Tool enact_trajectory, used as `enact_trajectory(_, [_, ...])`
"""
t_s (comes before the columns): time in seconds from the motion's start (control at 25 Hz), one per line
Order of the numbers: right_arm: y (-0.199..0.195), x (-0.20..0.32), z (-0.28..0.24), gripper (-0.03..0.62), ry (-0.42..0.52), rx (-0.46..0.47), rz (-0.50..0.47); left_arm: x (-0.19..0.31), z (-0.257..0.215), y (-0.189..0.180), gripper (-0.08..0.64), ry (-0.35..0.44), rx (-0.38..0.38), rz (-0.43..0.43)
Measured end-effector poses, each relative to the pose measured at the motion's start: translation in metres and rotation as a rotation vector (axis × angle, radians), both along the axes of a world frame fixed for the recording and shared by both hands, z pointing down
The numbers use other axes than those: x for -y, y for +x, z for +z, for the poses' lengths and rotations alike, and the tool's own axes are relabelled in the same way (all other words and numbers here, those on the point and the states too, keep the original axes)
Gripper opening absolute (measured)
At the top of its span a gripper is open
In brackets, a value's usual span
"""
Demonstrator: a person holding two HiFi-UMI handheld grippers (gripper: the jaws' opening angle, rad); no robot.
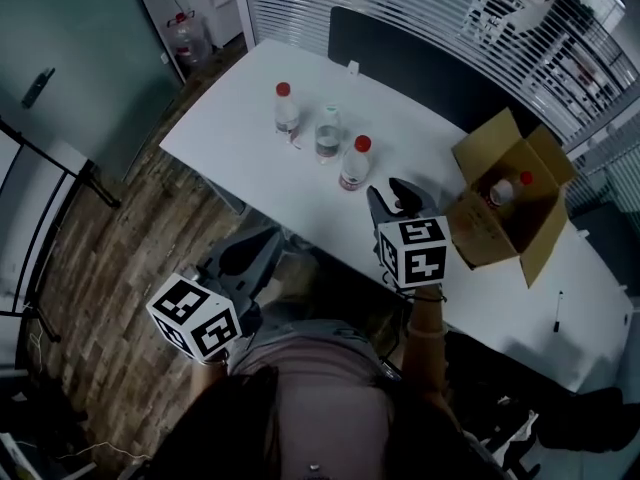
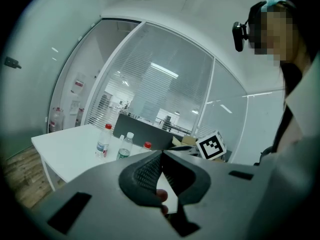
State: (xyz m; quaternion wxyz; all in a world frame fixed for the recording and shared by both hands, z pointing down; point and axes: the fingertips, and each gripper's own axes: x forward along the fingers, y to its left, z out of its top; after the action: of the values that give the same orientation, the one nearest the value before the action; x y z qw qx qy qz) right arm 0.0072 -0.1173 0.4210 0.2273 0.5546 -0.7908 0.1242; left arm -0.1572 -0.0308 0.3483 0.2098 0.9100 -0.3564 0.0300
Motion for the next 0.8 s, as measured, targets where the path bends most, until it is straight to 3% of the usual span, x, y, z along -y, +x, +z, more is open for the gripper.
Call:
enact_trajectory(0.2, [0.006,-0.042,-0.012,0.162,0.018,0.004,-0.017,-0.035,-0.004,0.012,0.009,-0.003,-0.009,-0.01])
enact_trajectory(0.52, [0.016,-0.103,-0.027,0.072,0.063,0.016,0.017,-0.084,-0.006,0.019,0.009,0.009,-0.005,-0.015])
enact_trajectory(0.8, [0.023,-0.151,-0.025,0.048,0.062,0.024,0.038,-0.12,-0.009,0.022,0.009,-0.001,0.006,-0.041])
